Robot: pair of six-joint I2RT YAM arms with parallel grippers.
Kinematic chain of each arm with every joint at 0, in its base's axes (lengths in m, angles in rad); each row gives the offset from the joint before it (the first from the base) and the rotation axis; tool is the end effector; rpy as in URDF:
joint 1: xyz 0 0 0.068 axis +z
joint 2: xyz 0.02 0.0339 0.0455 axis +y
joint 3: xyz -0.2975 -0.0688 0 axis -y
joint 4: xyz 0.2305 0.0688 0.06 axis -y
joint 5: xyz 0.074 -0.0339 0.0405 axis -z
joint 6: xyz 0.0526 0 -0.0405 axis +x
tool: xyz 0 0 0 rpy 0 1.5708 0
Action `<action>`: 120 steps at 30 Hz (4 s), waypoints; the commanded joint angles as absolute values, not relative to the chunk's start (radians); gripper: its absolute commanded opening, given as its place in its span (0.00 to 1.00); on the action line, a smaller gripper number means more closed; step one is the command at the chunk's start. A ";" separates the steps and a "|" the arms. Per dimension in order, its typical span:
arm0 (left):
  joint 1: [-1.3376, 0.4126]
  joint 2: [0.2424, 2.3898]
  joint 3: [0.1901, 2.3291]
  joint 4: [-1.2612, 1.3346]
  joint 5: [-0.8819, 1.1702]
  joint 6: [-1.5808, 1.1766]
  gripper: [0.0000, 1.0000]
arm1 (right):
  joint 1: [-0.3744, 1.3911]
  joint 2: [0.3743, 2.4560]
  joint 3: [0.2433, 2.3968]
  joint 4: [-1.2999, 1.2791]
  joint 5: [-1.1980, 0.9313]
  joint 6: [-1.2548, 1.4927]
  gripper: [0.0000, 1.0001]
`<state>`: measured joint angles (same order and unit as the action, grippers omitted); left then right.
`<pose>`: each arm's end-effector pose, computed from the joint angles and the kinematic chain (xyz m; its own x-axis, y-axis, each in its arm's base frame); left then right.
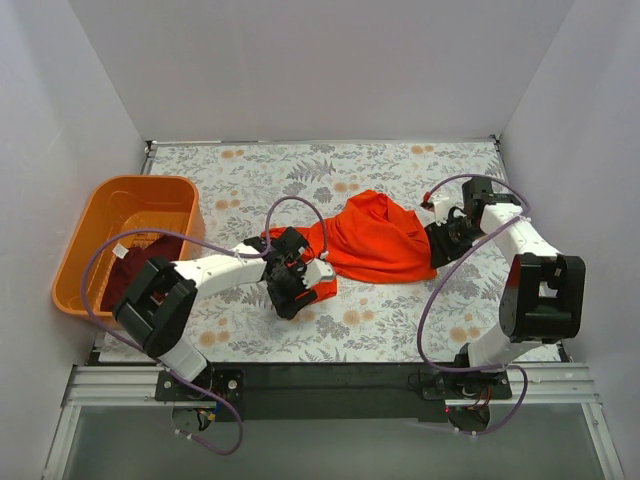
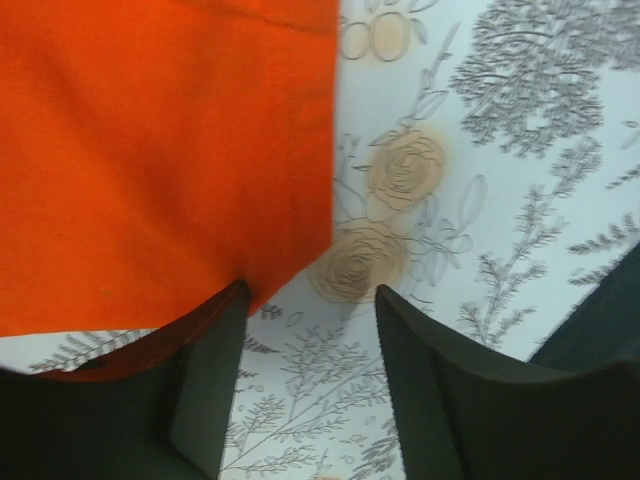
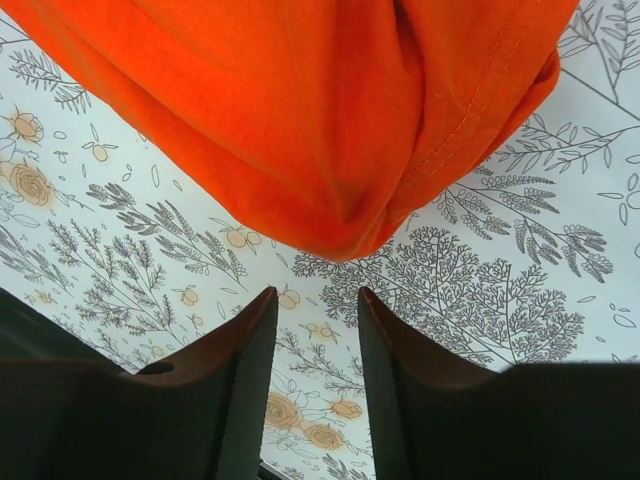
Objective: Fold and stack the t-shirts
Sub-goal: Flatten the tshirt out
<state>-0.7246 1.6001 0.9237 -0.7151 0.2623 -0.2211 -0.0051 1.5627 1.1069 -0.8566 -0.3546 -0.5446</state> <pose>0.1918 -0.1880 0.1906 -0.8668 0.4845 -0.1180 0.4968 0.8187 -0.2880 0.2826 0.0168 0.2442 -0.7834 -0.4819 -0.3925 -0.5727 0.8051 0.1547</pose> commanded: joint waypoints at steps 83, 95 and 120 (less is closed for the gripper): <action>-0.189 1.783 1.674 -0.818 0.322 -0.549 0.00 | 0.302 1.512 0.991 -0.824 -0.152 -0.647 0.29; -0.187 1.764 1.628 -0.799 0.307 -0.531 0.00 | 0.321 1.601 0.934 -0.759 -0.132 -0.627 0.38; -0.080 1.625 1.881 -0.586 0.370 -0.621 0.00 | 0.150 1.491 1.699 -0.750 0.123 -0.736 0.01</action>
<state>-0.0830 1.7683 1.8008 -0.7094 0.3519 -0.6003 0.1738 1.5360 1.5459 -0.7620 0.0795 -0.7109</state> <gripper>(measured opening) 0.007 0.023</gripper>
